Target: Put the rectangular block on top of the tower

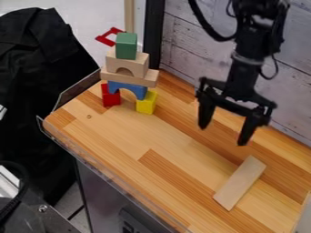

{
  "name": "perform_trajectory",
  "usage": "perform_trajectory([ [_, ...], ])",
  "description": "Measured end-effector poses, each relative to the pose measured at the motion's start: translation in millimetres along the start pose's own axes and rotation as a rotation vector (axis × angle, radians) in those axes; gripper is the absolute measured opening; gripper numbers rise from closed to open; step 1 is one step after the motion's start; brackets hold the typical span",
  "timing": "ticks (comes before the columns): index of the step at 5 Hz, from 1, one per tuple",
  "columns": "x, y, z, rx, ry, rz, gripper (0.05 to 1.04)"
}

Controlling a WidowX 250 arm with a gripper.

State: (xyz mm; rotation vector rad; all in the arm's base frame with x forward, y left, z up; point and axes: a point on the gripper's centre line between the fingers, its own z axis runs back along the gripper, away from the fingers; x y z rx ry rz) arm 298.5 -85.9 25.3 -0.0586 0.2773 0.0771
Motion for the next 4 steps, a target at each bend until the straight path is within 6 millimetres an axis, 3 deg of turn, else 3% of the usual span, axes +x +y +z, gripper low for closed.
perform_trajectory([
  [4,-2.9,-38.1,-26.2,0.01,0.06,-0.12,0.999],
])
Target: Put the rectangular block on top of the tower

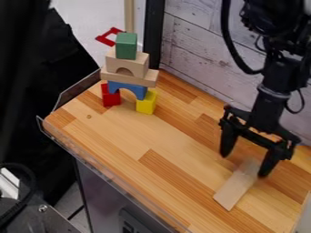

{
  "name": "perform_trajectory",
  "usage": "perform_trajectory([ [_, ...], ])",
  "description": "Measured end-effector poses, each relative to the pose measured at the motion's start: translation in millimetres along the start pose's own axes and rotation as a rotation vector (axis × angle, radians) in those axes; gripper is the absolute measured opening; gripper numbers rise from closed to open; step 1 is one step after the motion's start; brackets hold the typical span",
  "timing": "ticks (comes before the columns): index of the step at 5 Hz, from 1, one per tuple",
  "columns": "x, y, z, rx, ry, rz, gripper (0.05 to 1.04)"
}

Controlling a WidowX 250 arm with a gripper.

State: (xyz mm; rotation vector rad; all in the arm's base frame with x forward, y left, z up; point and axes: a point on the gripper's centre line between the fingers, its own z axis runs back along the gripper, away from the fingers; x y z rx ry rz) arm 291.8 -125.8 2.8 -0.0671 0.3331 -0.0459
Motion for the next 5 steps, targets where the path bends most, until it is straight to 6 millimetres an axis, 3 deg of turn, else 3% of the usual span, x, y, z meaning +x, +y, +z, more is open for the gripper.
perform_trajectory([
  [5,10.0,-0.7,-31.7,-0.01,0.056,0.009,0.999],
])
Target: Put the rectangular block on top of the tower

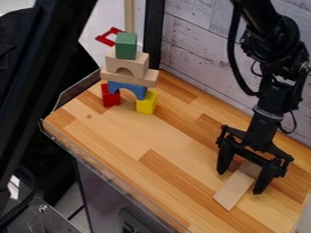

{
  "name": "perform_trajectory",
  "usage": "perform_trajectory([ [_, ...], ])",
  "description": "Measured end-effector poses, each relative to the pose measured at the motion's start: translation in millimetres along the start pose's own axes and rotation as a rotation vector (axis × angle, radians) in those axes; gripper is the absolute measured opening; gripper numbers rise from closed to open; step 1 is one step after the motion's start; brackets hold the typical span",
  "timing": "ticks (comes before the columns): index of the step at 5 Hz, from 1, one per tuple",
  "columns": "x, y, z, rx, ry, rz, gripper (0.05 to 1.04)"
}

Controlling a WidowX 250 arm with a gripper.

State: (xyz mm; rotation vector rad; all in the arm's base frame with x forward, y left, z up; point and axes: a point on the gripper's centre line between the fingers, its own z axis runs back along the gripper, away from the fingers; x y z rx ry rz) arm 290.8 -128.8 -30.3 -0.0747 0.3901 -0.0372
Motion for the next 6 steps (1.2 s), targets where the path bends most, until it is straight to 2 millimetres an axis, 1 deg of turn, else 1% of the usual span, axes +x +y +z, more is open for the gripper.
perform_trajectory([
  [1,2.7,-1.3,-0.5,-0.008,-0.016,0.001,0.958],
  [2,0.6,-1.2,-4.1,-0.024,-0.02,0.014,0.681],
  [3,-6.4,4.6,-4.6,-0.025,-0.031,0.044,0.527],
  [4,-13.8,8.5,11.7,-0.015,-0.058,0.073,0.527],
  [5,-24.0,20.3,65.9,-0.05,-0.227,0.147,0.527],
  [6,-39.0,47.3,111.0,-0.035,-0.301,0.273,0.527],
])
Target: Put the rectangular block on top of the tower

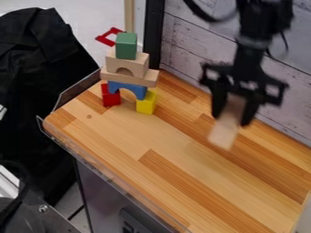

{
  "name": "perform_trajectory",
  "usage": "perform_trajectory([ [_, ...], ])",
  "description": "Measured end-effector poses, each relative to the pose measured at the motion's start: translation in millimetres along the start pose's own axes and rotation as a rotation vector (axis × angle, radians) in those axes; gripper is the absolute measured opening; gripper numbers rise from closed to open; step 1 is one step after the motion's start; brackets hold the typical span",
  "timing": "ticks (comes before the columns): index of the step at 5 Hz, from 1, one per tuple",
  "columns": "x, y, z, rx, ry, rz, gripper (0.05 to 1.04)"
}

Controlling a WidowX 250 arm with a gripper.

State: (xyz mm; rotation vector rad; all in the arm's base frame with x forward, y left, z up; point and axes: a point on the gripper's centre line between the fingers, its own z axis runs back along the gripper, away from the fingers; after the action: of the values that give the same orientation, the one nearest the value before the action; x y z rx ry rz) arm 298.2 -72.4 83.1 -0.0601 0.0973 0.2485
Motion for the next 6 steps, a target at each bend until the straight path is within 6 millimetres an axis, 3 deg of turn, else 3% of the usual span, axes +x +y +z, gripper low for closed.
perform_trajectory([
  [2,14.3,51.3,32.6,-0.006,-0.035,0.209,0.527],
  [3,15.3,67.1,48.6,-0.006,-0.069,0.255,0.527],
  [6,25.7,116.5,62.0,-0.028,-0.081,0.397,0.527],
])
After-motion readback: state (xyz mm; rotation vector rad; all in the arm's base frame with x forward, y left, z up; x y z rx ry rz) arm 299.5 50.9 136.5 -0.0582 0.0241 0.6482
